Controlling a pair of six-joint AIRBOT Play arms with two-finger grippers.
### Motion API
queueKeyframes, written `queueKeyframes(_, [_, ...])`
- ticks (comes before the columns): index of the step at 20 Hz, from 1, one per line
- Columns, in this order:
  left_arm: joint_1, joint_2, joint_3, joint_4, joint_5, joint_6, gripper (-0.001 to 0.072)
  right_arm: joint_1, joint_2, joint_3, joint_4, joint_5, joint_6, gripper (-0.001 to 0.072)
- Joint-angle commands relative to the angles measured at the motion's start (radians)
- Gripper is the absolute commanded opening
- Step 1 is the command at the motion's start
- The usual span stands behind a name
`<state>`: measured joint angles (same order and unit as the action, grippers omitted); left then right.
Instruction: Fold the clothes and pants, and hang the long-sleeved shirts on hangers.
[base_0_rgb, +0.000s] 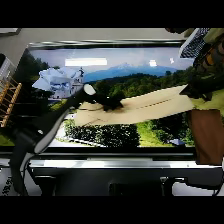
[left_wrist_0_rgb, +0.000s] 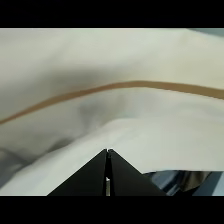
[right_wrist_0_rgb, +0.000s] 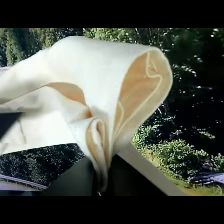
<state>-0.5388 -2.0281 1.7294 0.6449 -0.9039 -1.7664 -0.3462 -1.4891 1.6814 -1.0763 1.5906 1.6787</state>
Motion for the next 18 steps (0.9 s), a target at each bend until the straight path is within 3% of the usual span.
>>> queueKeyframes(1, [-0.17, -0.113, 0.063, -0.198, 0.202, -0.058, 0.0014, 0.001, 0.054, 0.063, -0.052, 0.066, 0.058, 0.003])
queueKeyframes(4, [-0.255, -0.204, 0.161, -0.282, 0.263, -0.12, 0.0014, 0.001, 0.08, 0.075, -0.081, 0.098, 0.065, 0.003])
queueKeyframes(9, [-0.328, -0.291, 0.304, -0.35, 0.287, -0.119, 0.0014, 0.001, 0.084, 0.075, -0.112, 0.112, 0.065, 0.003])
queueKeyframes(13, [-0.266, -0.261, 0.303, -0.293, 0.061, -0.07, 0.0013, 0.001, 0.084, 0.075, -0.099, 0.073, 0.06, 0.003])
queueKeyframes(18, [-0.064, -0.062, 0.303, 0.085, -0.249, -0.086, 0.0013, 0.076, 0.084, 0.075, 0.097, -0.008, 0.053, 0.003])
